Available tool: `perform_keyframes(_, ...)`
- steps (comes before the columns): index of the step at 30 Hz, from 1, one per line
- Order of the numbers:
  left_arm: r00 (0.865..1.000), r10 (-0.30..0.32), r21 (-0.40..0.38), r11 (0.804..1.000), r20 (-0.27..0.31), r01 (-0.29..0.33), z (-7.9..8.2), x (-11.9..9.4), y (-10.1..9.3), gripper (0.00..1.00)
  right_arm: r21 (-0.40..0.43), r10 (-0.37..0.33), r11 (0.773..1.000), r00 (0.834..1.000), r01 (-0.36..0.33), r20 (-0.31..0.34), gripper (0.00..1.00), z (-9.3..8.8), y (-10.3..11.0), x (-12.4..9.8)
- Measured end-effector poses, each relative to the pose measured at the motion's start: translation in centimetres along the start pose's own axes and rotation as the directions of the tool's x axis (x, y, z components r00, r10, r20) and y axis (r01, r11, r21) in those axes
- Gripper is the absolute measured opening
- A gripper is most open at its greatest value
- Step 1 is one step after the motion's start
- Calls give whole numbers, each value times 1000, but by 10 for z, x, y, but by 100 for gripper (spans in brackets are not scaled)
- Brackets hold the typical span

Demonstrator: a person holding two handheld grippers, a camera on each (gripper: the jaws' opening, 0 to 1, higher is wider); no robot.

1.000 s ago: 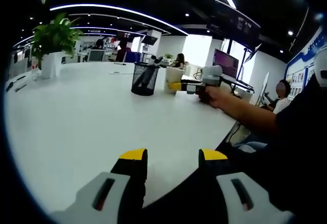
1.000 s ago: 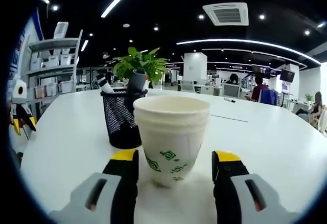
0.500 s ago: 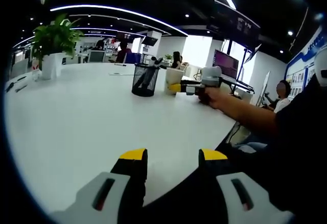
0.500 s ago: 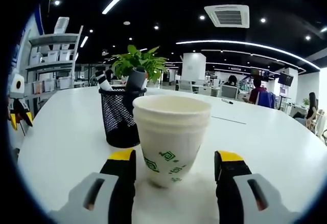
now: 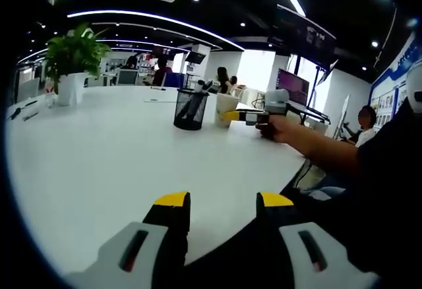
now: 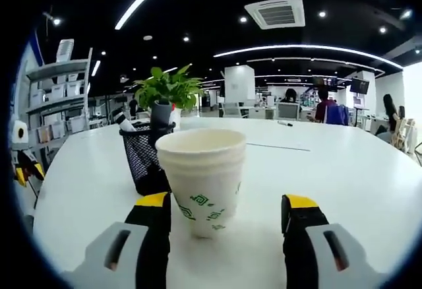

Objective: Place the scattered laser pointers and whiteboard markers into the pen holder and stack the scattered paper cups together

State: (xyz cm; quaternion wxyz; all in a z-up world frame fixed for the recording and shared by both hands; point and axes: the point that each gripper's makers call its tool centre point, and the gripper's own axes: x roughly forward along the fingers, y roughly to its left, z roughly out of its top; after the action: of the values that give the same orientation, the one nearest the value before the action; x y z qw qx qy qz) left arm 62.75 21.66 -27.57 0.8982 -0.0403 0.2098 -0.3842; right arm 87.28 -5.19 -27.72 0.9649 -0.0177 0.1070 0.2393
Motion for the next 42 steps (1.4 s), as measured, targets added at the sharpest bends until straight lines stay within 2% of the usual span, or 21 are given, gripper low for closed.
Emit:
perform_keyframes(20, 1000, 0, -2, 1000, 11, 0, 2, 1, 0, 42, -12, -4, 1000, 1000, 4, 12, 70, 6, 3, -28)
perform_keyframes(25, 1000, -2, -3, 1000, 15, 2, 4, 1, 1, 42, -25, 5, 1000, 1000, -5, -3, 70, 3, 8, -35)
perform_keyframes(42, 1000, 4, -6, 1000, 15, -3, 3, 0, 1, 43, -14, 12, 1000, 1000, -11, 8, 70, -1, 17, -58)
